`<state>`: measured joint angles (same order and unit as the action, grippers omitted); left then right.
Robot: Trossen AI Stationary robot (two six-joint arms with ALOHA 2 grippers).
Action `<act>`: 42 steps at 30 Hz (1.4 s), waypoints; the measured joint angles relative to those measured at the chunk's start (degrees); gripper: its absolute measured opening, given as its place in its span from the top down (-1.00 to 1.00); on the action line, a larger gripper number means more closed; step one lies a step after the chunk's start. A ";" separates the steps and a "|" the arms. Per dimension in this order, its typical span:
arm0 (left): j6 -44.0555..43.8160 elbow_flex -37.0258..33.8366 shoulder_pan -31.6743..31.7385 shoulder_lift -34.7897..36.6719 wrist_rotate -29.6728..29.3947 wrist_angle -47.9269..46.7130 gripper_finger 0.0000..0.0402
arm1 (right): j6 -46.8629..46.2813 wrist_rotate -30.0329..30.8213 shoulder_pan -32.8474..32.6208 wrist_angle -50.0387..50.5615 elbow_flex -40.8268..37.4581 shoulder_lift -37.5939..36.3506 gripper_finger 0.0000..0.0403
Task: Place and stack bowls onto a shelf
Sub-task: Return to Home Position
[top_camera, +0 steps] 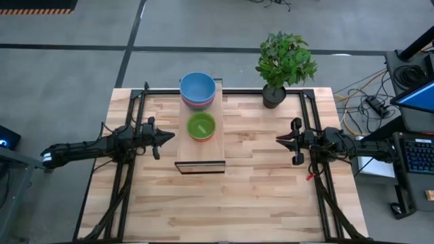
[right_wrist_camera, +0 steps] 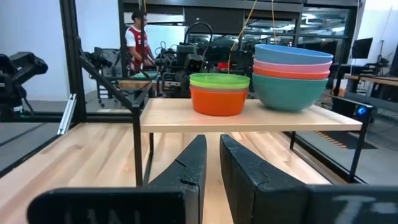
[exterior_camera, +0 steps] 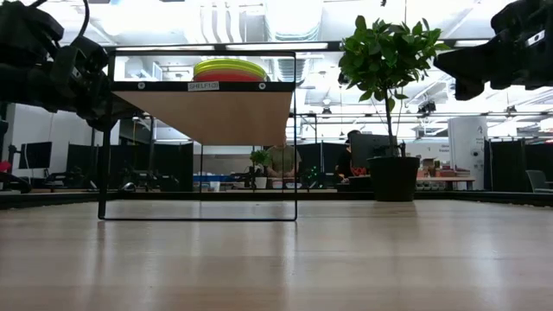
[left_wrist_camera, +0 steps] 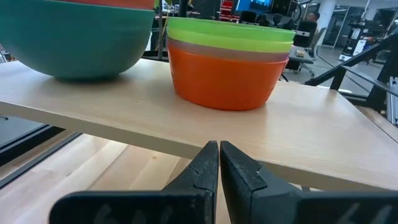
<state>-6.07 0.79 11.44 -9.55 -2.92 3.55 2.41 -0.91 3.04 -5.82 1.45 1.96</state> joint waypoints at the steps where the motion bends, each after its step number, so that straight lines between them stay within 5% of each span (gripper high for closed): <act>1: 0.00 0.01 0.00 -0.10 0.00 0.00 1.00 | 0.22 0.00 0.00 0.01 0.00 0.00 0.82; 42: -0.01 0.05 0.01 -1.26 0.04 0.17 1.00 | 1.03 0.00 -0.01 0.02 0.00 0.00 0.81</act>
<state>-6.08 0.84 11.45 -10.81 -2.87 3.73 3.44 -0.92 3.03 -5.80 1.45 1.96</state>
